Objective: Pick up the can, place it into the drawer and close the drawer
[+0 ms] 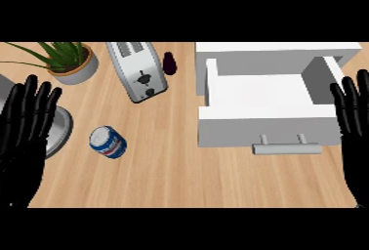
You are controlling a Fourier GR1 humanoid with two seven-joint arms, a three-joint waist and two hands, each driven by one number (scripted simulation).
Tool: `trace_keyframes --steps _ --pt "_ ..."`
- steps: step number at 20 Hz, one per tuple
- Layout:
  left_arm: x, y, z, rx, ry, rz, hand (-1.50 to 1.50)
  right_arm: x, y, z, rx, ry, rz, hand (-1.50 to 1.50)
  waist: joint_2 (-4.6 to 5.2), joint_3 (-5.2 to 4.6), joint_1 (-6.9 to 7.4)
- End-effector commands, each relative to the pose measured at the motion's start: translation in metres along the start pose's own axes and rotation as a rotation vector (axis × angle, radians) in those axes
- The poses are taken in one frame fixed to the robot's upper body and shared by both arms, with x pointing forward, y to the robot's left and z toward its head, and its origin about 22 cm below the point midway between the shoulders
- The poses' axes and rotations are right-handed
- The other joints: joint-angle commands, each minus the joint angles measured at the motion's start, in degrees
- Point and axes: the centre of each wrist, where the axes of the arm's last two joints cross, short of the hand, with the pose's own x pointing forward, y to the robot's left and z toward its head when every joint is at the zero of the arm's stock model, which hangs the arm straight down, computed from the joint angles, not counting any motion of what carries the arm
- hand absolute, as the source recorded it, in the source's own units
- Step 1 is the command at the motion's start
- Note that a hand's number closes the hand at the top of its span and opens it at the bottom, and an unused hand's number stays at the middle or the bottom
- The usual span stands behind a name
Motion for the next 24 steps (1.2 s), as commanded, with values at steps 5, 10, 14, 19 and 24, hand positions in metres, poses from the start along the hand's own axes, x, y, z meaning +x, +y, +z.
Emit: trace_keyframes --steps 5,10,14,19,24 --pt "0.003 -0.030 -0.009 -0.672 -0.144 0.414 -1.50 -0.001 0.007 0.001 0.035 -0.030 0.001 -1.50 1.51 -1.53 -2.92" --pt "-0.031 0.021 0.010 -0.989 0.187 0.338 -1.50 -0.030 -0.008 0.019 -0.042 0.288 0.036 -1.50 2.22 -1.34 -1.11" --pt "-0.031 0.092 -0.010 -1.036 0.184 0.372 -1.50 -0.016 -0.013 0.025 -0.060 0.324 0.049 -1.50 1.49 -1.20 -0.67" --pt "-0.038 0.137 -0.035 -1.089 0.176 0.389 -1.50 -0.022 -0.021 0.037 -0.086 0.332 0.050 -1.50 1.35 -1.10 -0.30" --pt "-0.053 0.159 -0.033 -1.060 0.253 0.426 -1.50 -0.016 -0.032 0.052 -0.075 0.340 0.063 -1.50 1.28 -1.11 -0.19"
